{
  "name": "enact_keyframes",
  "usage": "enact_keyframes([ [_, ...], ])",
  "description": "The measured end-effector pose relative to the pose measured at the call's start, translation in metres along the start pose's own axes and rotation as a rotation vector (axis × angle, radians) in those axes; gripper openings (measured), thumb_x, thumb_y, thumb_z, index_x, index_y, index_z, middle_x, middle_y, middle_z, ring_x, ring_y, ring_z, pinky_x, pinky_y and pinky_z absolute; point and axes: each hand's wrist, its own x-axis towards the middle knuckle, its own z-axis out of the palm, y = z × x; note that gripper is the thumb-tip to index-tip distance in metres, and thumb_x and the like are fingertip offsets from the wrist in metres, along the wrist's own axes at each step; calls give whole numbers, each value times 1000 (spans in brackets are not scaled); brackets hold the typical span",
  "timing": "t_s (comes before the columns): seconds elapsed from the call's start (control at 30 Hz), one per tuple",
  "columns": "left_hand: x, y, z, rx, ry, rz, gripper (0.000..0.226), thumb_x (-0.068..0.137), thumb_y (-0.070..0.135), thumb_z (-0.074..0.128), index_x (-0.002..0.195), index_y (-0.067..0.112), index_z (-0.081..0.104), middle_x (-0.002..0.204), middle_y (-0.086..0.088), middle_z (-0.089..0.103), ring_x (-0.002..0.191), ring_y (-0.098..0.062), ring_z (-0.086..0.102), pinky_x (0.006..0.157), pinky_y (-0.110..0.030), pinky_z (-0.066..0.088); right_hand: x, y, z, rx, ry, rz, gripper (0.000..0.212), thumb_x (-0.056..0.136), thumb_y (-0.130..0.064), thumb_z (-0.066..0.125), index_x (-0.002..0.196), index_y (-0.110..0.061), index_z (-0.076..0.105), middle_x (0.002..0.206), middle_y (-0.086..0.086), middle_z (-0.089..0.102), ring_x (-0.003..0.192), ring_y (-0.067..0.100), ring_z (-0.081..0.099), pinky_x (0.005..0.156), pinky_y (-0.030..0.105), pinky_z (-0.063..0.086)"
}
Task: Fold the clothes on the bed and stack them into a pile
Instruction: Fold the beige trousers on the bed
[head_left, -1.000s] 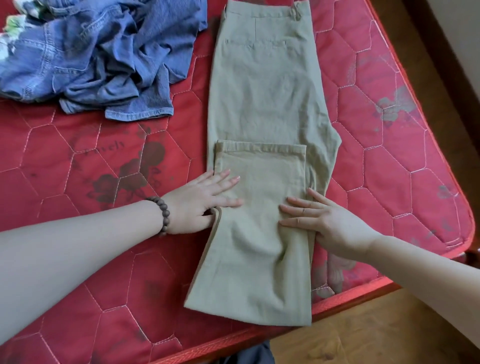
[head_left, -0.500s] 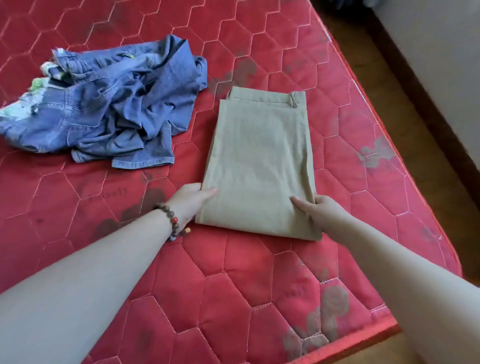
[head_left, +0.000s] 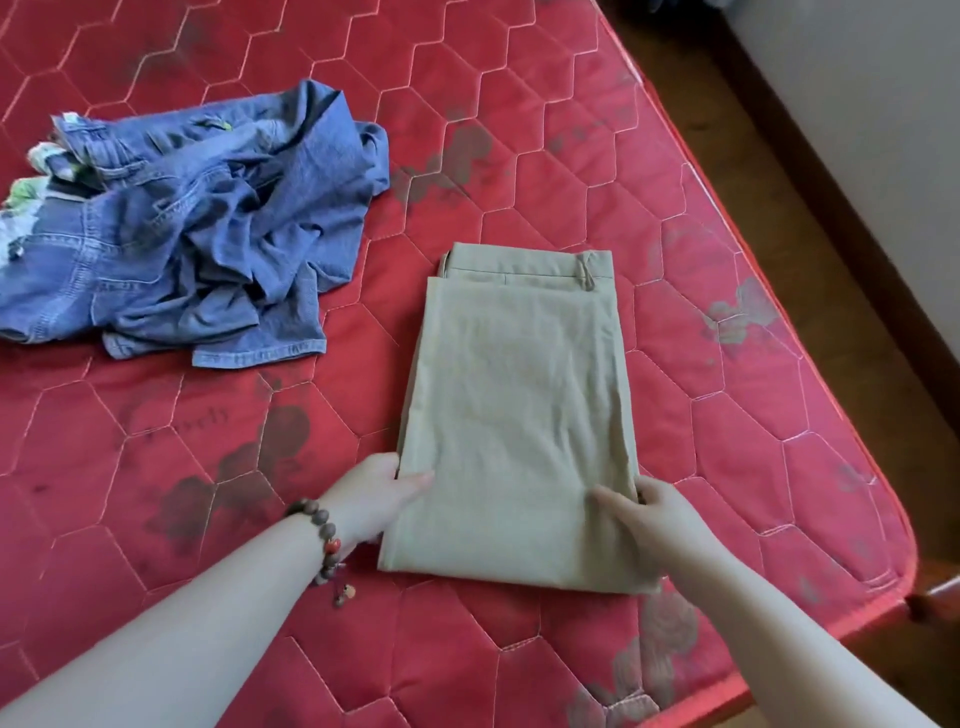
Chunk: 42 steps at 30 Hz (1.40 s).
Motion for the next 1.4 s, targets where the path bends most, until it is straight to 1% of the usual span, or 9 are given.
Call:
enact_keyframes([
  [0.13,31,35,-9,-171,190,124,23,94,31,59,94,8,65,95,-12,72,95,-34,68,86,-49,54,21,-35,-17,222,80,-74,34,86,-34,69,80,0,62,67,5,56,58,19,50,58,32,39],
  [0.27,48,50,-5,-41,314,238,12,95,30,57,93,22,65,90,8,70,89,-18,68,70,-27,50,39,-54,-17,171,107,-151,21,87,-22,70,96,-3,69,95,16,72,86,29,68,80,47,55],
  [0.4,51,61,-8,-263,305,369,11,96,26,58,94,23,68,95,5,74,92,-14,68,84,-35,53,43,-62,-19,214,277,-252,4,89,-20,67,90,-18,69,85,0,72,74,14,63,63,28,51],
  [0.53,63,69,-10,6,423,334,28,96,29,57,88,3,61,74,-8,62,64,-17,52,52,-12,37,55,-70,-15,172,309,-235,8,88,-19,66,92,-12,69,82,4,68,75,20,59,66,32,47],
  [0.7,75,79,-15,64,471,329,30,96,27,56,84,0,58,75,-10,59,64,-19,47,48,-13,33,75,-80,-14,83,388,-230,14,89,-18,64,94,-5,67,91,13,69,86,30,62,77,39,49],
  [0.93,86,78,-19,76,414,216,43,94,38,59,91,-5,58,79,-9,58,67,-21,50,48,-16,33,87,-83,-7,61,379,-137,17,88,-20,64,93,-3,66,86,11,65,80,23,56,73,36,45],
  [1.07,66,81,-27,-525,134,-13,49,96,53,46,105,9,65,95,-12,71,88,-28,68,83,-38,54,70,-80,-20,226,228,-91,37,88,-34,66,101,0,63,89,20,61,79,25,55,79,40,51],
  [1.23,13,32,-42,-705,-168,-297,73,95,67,29,110,2,60,94,-18,73,86,-30,71,75,-41,55,26,-44,-31,413,44,-13,23,90,-43,63,94,-21,70,85,-4,75,74,9,70,66,28,54],
  [1.4,-23,8,-29,-716,-31,-342,61,101,52,31,100,-2,59,91,-19,71,86,-28,67,68,-38,52,-7,5,-28,156,25,14,14,90,-18,66,100,-9,69,82,4,69,65,18,58,56,31,44],
])
